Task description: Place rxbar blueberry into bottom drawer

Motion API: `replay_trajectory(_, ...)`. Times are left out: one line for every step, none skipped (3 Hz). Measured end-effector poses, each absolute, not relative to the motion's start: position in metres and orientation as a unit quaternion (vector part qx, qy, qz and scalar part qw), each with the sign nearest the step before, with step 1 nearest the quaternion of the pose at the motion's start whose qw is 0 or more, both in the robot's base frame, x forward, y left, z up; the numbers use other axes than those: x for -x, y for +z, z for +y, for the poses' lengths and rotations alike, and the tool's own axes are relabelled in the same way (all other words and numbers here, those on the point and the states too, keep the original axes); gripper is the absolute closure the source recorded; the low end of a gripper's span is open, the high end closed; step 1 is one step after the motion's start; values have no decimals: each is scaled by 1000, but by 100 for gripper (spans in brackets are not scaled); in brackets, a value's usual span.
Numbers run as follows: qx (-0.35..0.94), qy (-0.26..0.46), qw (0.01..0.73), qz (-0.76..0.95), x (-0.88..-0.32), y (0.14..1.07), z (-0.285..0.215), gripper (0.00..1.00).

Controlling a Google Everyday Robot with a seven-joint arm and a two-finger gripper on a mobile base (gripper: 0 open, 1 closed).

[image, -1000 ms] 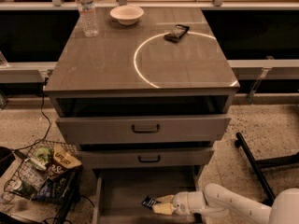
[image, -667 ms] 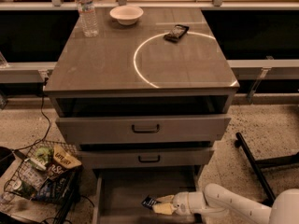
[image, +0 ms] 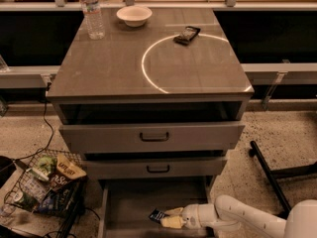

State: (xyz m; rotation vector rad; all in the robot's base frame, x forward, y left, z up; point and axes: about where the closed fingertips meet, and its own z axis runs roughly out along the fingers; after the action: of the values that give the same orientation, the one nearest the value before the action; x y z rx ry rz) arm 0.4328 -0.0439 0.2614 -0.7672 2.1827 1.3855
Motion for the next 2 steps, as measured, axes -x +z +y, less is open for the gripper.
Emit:
replay_trajectory(278,503,220,789,-432,261,-42,30)
replay_trajectory(278,504,219,788,-431,261,-40,7)
